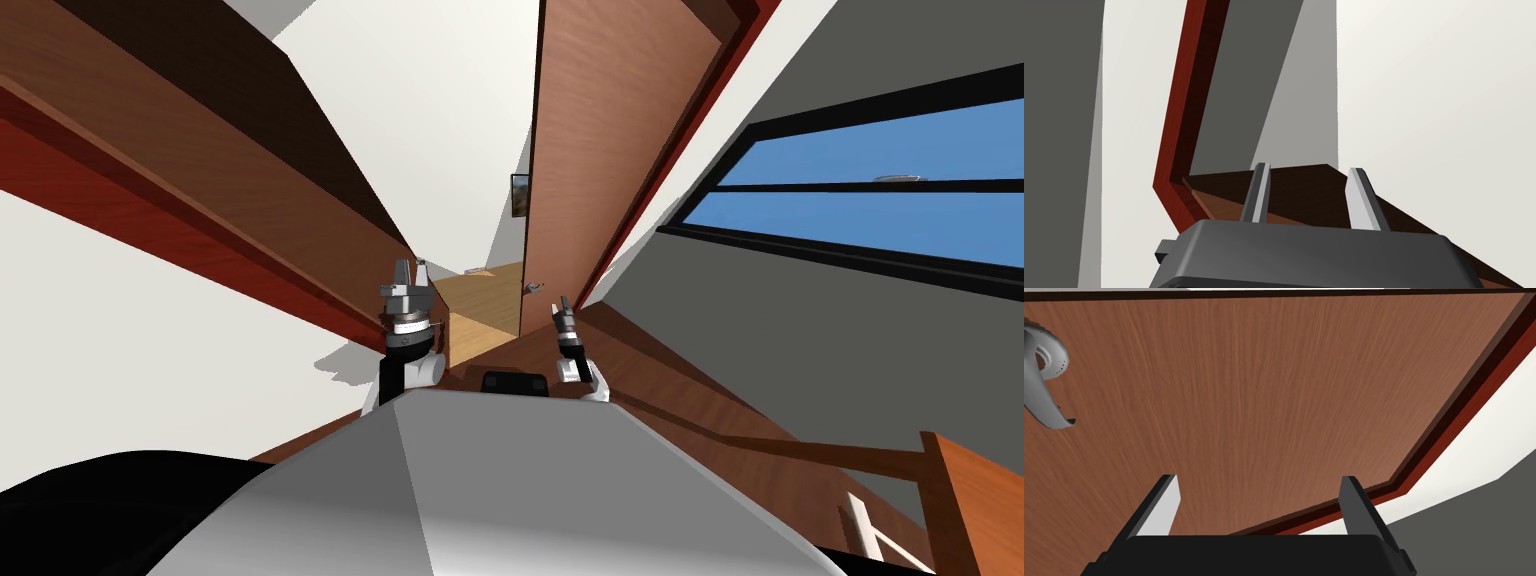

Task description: Push the door open

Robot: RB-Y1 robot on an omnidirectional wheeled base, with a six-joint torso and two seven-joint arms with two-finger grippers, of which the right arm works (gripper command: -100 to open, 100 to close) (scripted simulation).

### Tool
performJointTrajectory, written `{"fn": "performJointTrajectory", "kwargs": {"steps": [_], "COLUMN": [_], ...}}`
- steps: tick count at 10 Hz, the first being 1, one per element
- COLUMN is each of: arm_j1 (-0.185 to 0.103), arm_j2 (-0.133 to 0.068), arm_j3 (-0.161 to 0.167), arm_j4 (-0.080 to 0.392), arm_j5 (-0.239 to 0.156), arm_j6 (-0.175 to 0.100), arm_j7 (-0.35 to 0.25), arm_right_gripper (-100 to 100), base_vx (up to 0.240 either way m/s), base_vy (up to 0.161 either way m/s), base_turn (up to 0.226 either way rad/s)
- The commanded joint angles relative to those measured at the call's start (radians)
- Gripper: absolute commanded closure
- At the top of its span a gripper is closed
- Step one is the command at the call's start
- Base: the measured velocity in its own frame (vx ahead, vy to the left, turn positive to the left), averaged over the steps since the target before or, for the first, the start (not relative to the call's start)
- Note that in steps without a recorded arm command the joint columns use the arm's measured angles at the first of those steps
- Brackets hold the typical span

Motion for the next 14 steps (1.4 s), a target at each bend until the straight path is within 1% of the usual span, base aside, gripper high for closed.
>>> {"fn": "performJointTrajectory", "kwargs": {"steps": [1,2,3,4,6,7,10,14], "arm_j1": [-0.011,-0.022,-0.022,-0.033,-0.054,-0.054,-0.085,-0.121], "arm_j2": [-0.003,-0.007,-0.007,-0.010,-0.016,-0.016,-0.024,-0.033], "arm_j3": [0.003,0.011,0.011,0.019,0.034,0.034,0.056,0.082], "arm_j4": [0.039,0.066,0.077,0.115,0.177,0.190,0.296,0.422], "arm_j5": [-0.002,-0.003,-0.003,-0.004,-0.007,-0.007,-0.010,-0.014], "arm_j6": [-0.008,-0.016,-0.016,-0.023,-0.039,-0.039,-0.061,-0.087], "arm_j7": [0.000,0.001,0.001,0.002,0.003,0.003,0.006,0.009], "arm_right_gripper": [-100,-100,-100,-100,-100,-100,-100,-100], "base_vx": [0.046,0.051,0.040,0.039,0.059,0.042,0.054,0.071], "base_vy": [-0.058,-0.050,-0.041,-0.049,-0.074,-0.066,-0.072,-0.083], "base_turn": [0.065,0.087,0.036,0.079,0.144,0.025,0.108,0.105]}}
